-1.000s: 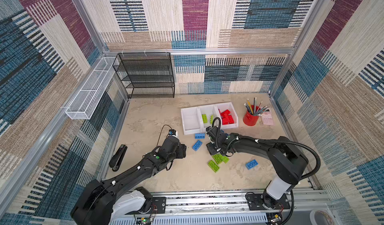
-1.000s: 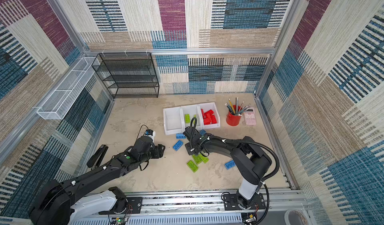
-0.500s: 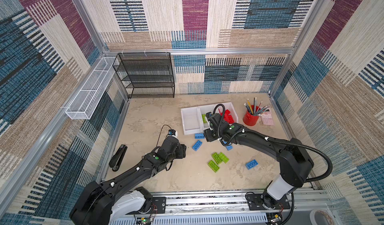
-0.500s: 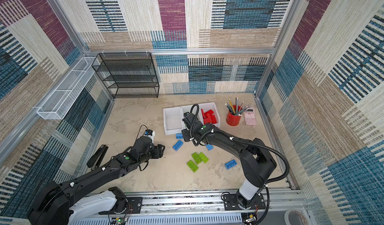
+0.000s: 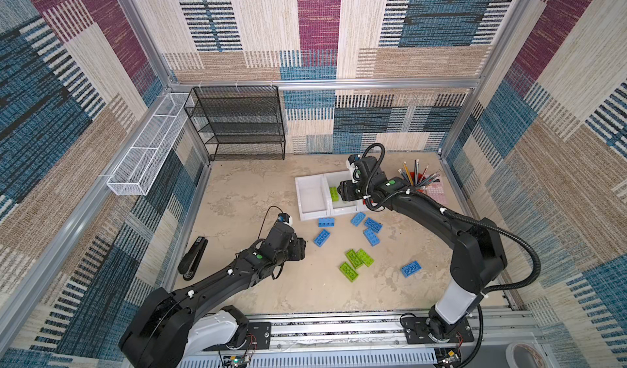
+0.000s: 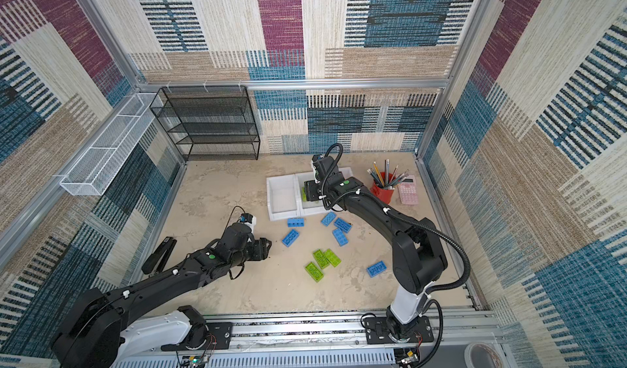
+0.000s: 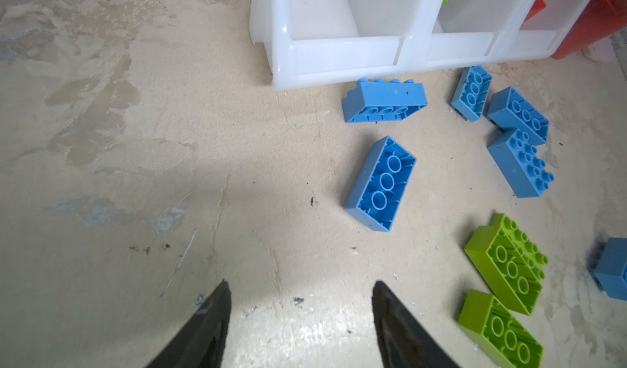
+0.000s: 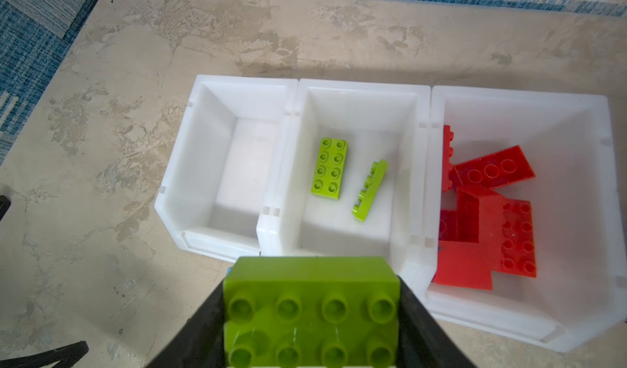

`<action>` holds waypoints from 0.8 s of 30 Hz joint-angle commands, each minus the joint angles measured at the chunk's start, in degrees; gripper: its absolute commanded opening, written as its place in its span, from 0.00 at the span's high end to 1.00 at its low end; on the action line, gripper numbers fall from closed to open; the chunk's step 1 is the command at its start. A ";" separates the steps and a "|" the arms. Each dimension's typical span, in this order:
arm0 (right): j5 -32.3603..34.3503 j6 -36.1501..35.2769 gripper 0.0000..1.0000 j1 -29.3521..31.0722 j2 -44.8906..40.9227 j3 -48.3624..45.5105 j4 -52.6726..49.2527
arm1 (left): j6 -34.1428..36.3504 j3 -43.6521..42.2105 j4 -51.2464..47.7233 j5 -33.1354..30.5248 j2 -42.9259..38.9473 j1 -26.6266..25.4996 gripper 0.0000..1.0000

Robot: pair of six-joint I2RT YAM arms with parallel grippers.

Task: Sort the legos into containers by color
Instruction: 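Carry the green brick with the right gripper into the middle compartment and release, then withdraw the right gripper while the left gripper reaches to lime-green bricks near the robot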

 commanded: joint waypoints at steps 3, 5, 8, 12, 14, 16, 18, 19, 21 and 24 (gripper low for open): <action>0.54 -1.26 0.44 -2.22 4.74 4.59 0.51 | -0.44 0.64 2.49 1.52 1.52 0.06 0.33; 0.67 -1.52 0.44 -2.83 6.60 6.17 0.53 | -0.54 0.80 2.69 1.80 1.96 0.06 0.33; 0.50 -1.99 0.45 -3.23 9.99 8.45 0.36 | -0.64 0.95 2.93 2.27 2.69 0.06 0.33; 0.31 -2.31 0.45 -3.22 13.60 11.68 -0.17 | -0.68 1.12 3.03 2.46 3.38 0.06 0.33; 0.37 -2.58 0.44 -3.22 15.09 12.39 -0.17 | -0.64 1.24 2.97 2.52 3.59 0.06 0.33; 0.16 -2.99 0.38 -3.27 16.11 12.88 -0.17 | -0.51 1.25 3.04 2.47 3.79 0.06 0.33; -0.14 -3.45 0.29 -3.22 16.47 13.02 0.00 | -0.43 1.38 3.10 2.68 4.04 0.10 0.33; -0.12 -3.61 0.27 -3.24 16.48 13.03 0.09 | -0.33 1.49 3.07 2.91 4.18 0.05 0.33; -0.07 -3.86 0.20 -3.22 16.06 12.78 0.50 | -0.06 1.71 2.99 3.73 4.54 0.06 0.33; -0.46 -3.96 0.13 -3.26 14.90 11.75 1.31 | 0.62 1.91 3.34 4.80 4.46 0.08 0.33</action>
